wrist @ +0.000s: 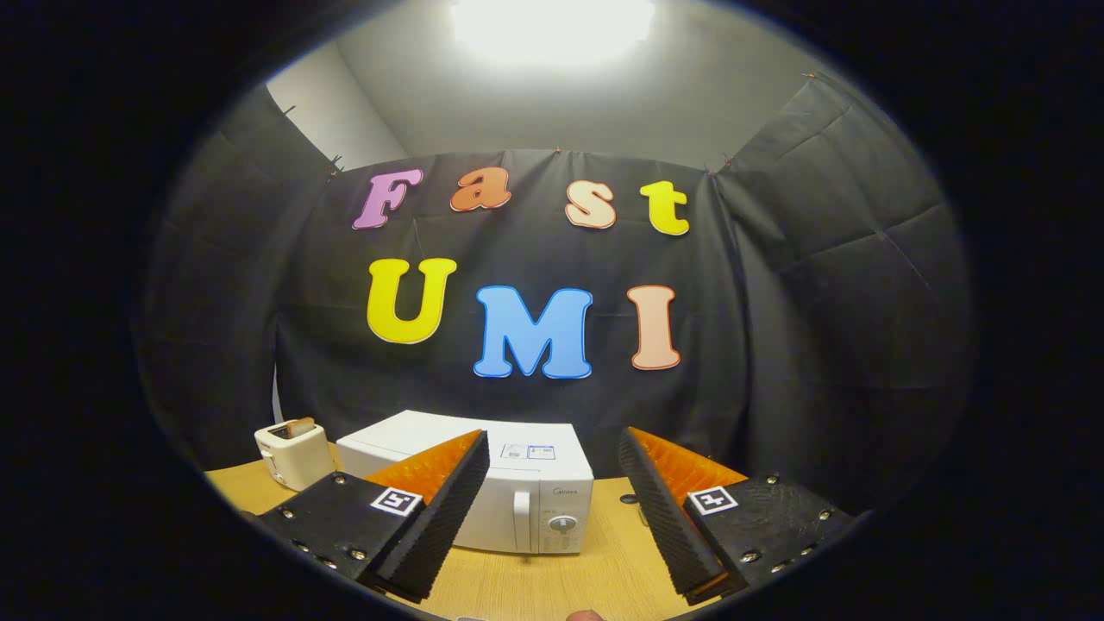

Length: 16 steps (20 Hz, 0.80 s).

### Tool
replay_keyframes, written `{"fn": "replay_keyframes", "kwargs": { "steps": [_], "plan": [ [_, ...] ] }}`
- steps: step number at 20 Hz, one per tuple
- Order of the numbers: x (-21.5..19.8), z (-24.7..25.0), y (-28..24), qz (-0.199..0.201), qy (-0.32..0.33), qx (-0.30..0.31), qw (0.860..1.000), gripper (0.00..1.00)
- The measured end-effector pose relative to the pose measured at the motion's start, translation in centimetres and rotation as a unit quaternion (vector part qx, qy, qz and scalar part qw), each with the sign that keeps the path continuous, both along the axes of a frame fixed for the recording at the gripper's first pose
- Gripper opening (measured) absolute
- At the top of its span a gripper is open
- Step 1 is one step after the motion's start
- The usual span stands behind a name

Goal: Open the microwave, put the food inside, and close the microwave door.

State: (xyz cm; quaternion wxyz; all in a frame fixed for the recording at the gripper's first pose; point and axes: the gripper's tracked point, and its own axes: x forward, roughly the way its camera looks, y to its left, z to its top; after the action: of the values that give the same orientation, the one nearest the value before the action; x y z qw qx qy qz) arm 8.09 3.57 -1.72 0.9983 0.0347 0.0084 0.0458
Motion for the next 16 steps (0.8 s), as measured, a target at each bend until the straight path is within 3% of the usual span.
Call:
{"fn": "replay_keyframes", "kwargs": {
  "steps": [16],
  "plan": [
    [8.2,-8.5,3.6,0.076,0.059,-0.035,0.995,0.97]
  ]
}}
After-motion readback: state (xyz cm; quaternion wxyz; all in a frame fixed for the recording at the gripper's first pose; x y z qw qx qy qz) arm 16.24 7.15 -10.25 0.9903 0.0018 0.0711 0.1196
